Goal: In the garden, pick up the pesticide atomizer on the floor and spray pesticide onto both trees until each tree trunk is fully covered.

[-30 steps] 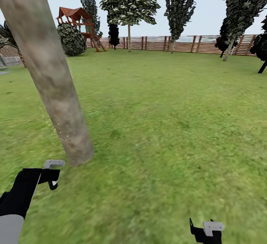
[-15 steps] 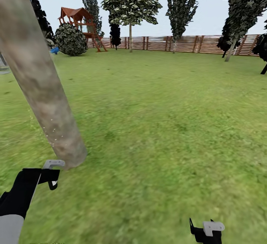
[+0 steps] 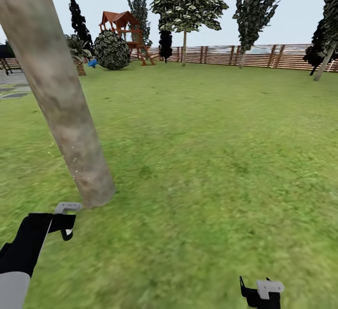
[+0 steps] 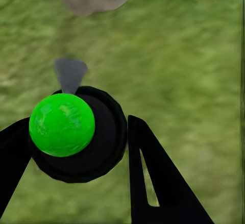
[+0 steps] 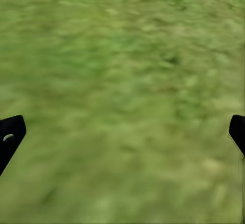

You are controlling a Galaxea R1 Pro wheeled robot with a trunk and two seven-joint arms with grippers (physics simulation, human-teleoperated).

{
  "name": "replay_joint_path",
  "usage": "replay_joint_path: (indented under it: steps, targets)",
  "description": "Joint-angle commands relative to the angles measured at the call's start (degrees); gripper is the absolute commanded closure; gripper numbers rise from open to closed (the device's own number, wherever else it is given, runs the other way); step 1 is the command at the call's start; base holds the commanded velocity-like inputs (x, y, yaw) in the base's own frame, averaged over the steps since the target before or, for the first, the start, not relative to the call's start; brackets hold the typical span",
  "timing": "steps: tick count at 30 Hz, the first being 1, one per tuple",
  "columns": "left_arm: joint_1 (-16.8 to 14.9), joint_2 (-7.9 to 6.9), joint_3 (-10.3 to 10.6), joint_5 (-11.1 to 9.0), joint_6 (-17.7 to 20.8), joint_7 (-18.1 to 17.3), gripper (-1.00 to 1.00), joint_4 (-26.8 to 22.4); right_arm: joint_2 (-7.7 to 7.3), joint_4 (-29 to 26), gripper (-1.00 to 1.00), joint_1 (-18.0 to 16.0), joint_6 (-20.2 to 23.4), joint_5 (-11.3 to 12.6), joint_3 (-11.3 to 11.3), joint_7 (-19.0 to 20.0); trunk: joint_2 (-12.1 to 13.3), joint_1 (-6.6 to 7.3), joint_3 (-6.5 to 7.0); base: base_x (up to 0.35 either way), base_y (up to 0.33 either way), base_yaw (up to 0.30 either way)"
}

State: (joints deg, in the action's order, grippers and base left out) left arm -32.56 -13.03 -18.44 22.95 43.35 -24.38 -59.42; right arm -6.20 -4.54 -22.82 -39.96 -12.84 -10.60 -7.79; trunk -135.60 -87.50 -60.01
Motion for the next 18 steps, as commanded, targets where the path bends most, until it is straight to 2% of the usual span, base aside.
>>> replay_joint_path:
  steps: [1,10,18]
  targets:
    - [0.0,0.02,-0.1,0.6,0.2,-0.6,1.0,-0.1,-0.01,0.1,-1.0,0.0,-0.1,-0.6,-0.3,-0.3,0.0,0.0,-0.05,0.161,-0.251,0.035]
    - [0.0,0.02,-0.1,0.7,0.2,-0.6,1.0,-0.2,0.02,0.1,-1.0,0.0,-0.1,-0.6,-0.3,-0.3,0.0,0.0,-0.05,0.158,-0.243,0.021]
    - [0.0,0.02,-0.1,0.7,0.2,-0.6,1.0,-0.2,0.05,0.1,-1.0,0.0,-0.1,-0.6,-0.3,-0.3,0.0,0.0,-0.05,0.018,-0.269,0.247]
